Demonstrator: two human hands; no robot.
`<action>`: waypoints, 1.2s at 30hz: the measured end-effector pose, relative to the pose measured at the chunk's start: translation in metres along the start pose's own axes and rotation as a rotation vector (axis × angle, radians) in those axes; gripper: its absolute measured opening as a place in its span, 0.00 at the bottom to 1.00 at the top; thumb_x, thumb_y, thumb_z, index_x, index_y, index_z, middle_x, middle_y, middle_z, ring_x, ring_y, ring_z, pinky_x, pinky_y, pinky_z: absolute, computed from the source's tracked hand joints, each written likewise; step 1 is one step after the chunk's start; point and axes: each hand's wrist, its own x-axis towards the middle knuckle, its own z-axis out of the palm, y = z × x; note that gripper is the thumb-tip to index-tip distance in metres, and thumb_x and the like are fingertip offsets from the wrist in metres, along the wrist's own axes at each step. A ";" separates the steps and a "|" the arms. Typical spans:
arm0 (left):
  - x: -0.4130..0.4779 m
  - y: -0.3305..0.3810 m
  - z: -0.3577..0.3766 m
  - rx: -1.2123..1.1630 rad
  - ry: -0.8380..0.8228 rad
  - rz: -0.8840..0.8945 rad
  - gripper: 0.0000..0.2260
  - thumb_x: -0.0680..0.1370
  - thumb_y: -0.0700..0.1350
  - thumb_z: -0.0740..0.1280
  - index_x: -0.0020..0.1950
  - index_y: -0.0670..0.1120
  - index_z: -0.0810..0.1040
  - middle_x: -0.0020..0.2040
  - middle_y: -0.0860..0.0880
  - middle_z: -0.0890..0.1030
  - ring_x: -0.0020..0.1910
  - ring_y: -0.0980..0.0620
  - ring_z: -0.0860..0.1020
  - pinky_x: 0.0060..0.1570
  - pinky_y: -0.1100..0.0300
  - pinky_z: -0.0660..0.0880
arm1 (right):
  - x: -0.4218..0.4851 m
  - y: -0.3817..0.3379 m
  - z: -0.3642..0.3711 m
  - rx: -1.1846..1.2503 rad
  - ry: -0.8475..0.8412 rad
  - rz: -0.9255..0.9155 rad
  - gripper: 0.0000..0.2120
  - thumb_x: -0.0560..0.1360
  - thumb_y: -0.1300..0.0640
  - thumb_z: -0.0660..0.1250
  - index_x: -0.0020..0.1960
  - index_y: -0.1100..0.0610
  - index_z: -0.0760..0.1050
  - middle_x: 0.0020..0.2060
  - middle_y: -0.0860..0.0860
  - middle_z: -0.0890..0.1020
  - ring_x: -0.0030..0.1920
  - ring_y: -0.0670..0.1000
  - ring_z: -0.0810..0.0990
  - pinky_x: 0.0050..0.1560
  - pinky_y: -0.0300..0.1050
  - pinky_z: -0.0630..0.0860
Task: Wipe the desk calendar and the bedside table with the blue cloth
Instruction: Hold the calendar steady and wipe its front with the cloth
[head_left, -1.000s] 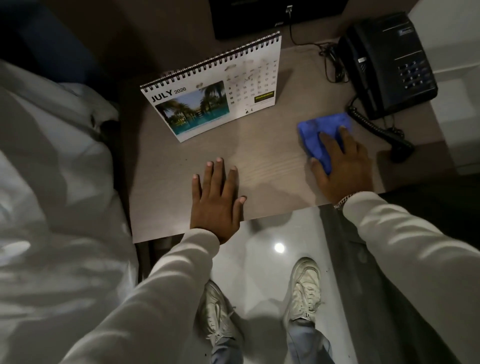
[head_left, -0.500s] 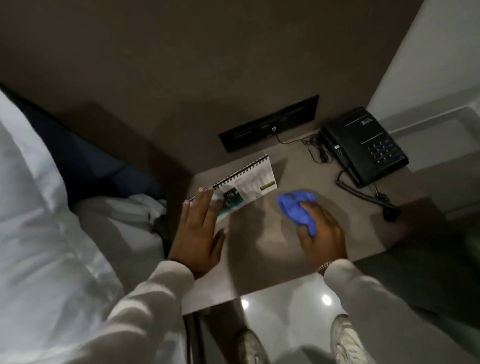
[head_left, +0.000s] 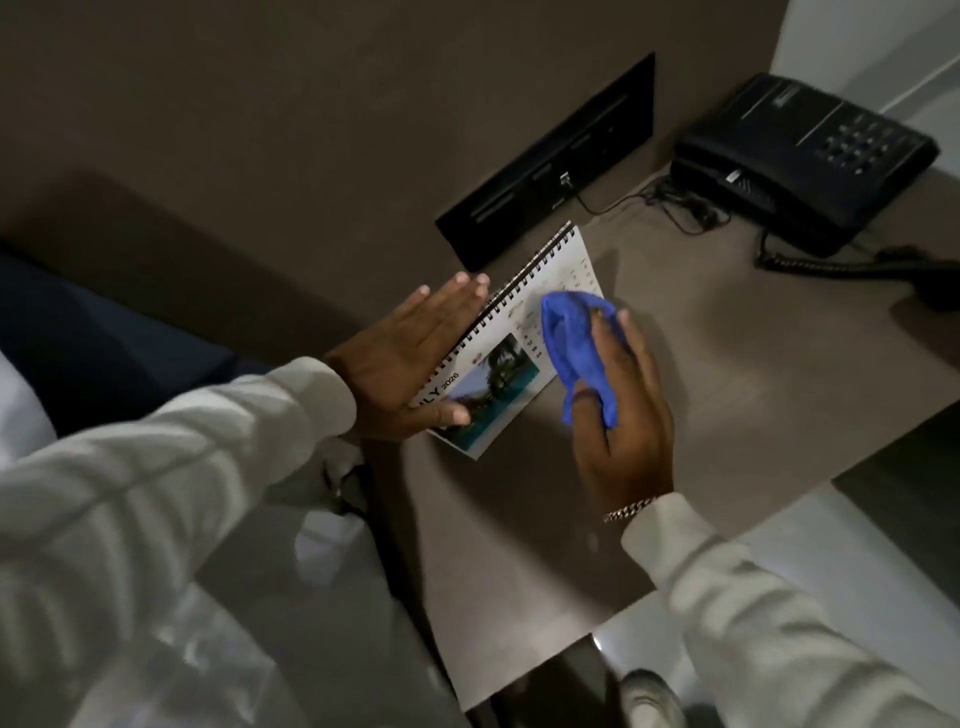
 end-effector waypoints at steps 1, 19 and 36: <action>0.001 -0.005 0.001 0.022 0.002 0.035 0.47 0.73 0.70 0.55 0.79 0.45 0.37 0.81 0.46 0.41 0.81 0.49 0.40 0.79 0.47 0.45 | 0.001 0.004 0.004 -0.002 0.019 -0.020 0.30 0.76 0.66 0.60 0.72 0.45 0.57 0.76 0.55 0.61 0.71 0.29 0.53 0.64 0.21 0.56; 0.009 -0.020 -0.001 0.236 0.037 0.198 0.53 0.70 0.74 0.56 0.79 0.39 0.40 0.81 0.42 0.41 0.81 0.47 0.41 0.79 0.54 0.40 | -0.062 0.010 0.090 -0.223 0.072 -0.236 0.24 0.73 0.60 0.67 0.68 0.48 0.71 0.69 0.60 0.71 0.48 0.58 0.81 0.46 0.54 0.78; 0.010 -0.015 -0.005 0.270 0.022 0.193 0.51 0.71 0.75 0.52 0.79 0.41 0.38 0.80 0.43 0.41 0.81 0.47 0.41 0.79 0.53 0.40 | -0.026 -0.011 0.084 0.084 0.141 -0.086 0.23 0.80 0.59 0.55 0.73 0.45 0.61 0.77 0.55 0.55 0.76 0.51 0.56 0.73 0.48 0.61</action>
